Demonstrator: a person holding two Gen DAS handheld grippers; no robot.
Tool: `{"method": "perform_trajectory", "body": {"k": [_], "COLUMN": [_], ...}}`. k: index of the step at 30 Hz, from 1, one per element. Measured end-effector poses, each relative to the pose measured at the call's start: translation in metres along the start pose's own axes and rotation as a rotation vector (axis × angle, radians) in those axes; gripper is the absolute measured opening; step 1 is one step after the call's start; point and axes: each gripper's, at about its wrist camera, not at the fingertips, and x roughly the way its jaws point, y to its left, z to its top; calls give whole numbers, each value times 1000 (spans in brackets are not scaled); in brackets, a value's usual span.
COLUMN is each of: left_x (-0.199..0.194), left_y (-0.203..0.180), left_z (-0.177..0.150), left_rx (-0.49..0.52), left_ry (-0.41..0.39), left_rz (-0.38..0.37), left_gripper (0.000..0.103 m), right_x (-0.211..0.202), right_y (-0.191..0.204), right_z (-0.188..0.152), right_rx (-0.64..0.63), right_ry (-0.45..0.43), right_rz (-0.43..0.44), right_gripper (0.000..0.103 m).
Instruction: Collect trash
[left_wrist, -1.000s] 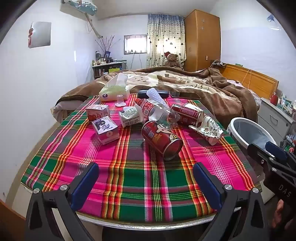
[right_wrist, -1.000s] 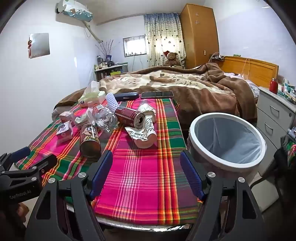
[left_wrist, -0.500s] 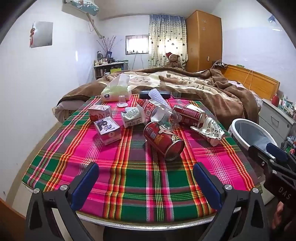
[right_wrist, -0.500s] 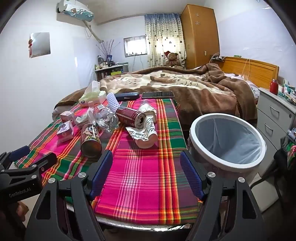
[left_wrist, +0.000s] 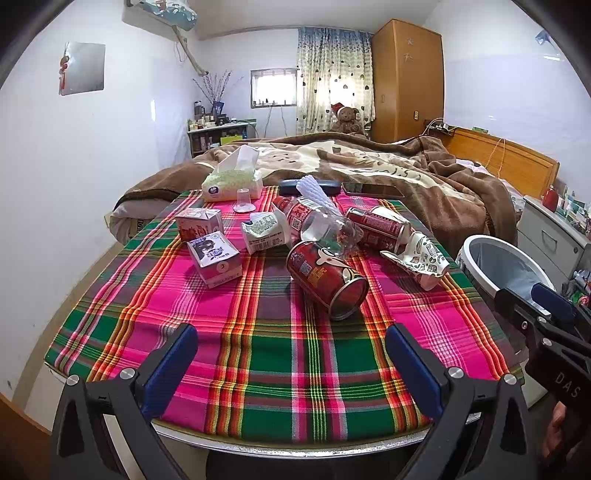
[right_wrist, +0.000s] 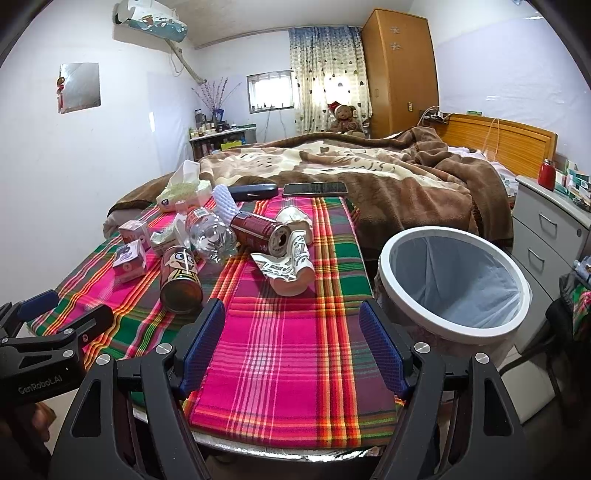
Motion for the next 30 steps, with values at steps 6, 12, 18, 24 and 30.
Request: {"method": "perform_trajectory", "body": {"k": [6, 12, 18, 24, 30], "left_x": [0, 1, 1, 1, 1], "left_y": [0, 2, 4, 5, 5], "left_z": [0, -1, -1, -1, -1], "left_rx": [-4, -7, -12, -11, -13], "left_ry": [-2, 0, 3, 3, 3], "left_rz": [7, 5, 8, 10, 11], "left_gripper": [103, 103, 103, 103, 103], "right_x": [1, 2, 1, 1, 1], "right_y": [-1, -1, -1, -2, -1], "right_z": [0, 0, 0, -1, -1], "right_rx": [2, 0, 1, 3, 2], "right_ry": [3, 4, 2, 3, 0], "right_rz": [-2, -2, -3, -3, -2], "right_gripper": [77, 77, 77, 77, 77]}}
